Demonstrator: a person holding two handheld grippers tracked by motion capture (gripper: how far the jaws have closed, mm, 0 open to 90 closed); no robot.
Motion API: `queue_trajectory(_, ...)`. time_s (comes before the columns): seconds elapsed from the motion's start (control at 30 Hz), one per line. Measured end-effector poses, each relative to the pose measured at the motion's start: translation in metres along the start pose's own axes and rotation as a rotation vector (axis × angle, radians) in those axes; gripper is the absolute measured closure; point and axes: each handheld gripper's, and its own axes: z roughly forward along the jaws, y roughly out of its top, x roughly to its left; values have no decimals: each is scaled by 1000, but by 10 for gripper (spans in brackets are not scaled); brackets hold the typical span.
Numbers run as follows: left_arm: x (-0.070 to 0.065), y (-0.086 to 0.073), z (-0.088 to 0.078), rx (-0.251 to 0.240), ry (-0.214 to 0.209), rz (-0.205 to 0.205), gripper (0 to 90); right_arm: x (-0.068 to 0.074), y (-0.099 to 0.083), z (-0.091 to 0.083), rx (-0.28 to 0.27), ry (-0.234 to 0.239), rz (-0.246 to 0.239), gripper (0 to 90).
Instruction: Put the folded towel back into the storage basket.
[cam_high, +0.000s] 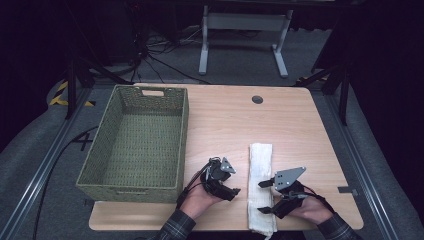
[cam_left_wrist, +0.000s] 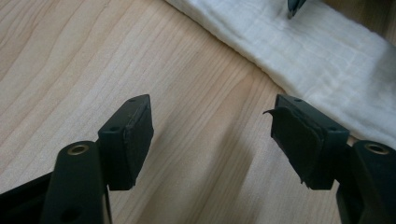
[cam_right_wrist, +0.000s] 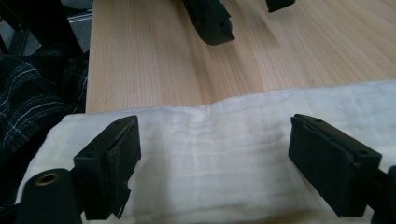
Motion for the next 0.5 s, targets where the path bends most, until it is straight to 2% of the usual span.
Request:
queue_trajectory(0.13,0,0,1,3,4,2,270,0,0,5,14,8,-17,147)
queue_trajectory(0.2,0,0,1,20,7,4,266,0,-1,8,29,10,-27,136)
queue_trajectory(0.3,-1,0,2,15,14,1,256,1,-3,13,47,-2,-36,130)
queue_trajectory(0.4,0,-1,4,2,15,9,251,2,-4,14,51,-15,-69,133)
queue_trajectory(0.5,0,-1,4,17,16,7,251,4,-6,14,45,-25,-78,145)
